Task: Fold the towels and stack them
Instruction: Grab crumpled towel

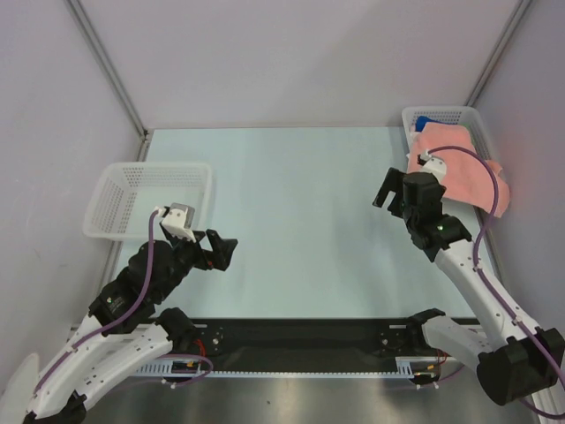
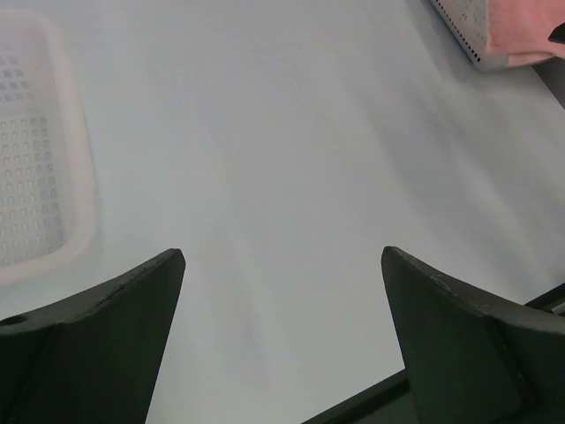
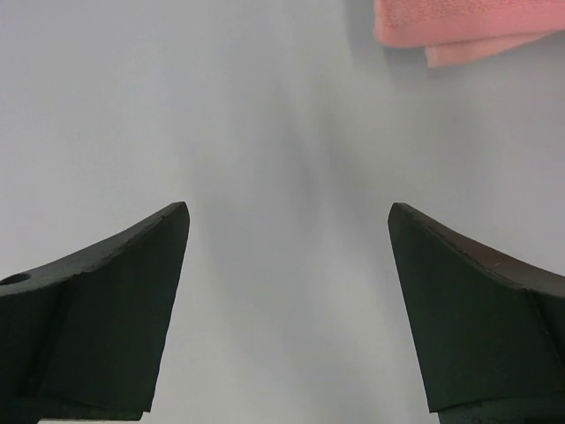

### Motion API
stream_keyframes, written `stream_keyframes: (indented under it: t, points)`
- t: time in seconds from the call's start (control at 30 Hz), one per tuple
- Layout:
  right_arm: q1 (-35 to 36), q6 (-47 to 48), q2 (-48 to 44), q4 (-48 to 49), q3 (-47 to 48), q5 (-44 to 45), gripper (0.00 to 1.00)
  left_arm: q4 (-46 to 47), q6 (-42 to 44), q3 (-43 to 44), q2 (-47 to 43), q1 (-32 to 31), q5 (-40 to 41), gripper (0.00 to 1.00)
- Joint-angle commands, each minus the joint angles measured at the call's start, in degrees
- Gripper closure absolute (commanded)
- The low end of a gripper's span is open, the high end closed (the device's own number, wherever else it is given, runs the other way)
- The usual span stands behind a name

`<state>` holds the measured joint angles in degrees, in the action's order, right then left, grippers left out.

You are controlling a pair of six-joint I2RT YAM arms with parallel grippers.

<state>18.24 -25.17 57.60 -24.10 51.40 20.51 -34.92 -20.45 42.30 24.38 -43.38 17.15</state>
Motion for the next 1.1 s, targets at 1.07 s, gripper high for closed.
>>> stream_keyframes:
  t: [1.07]
  points:
    - [-21.9,-6.2,33.1,7.5,13.5,4.1,0.28,1.8,1.0,-0.2,-0.6,0.5,-3.3,0.0]
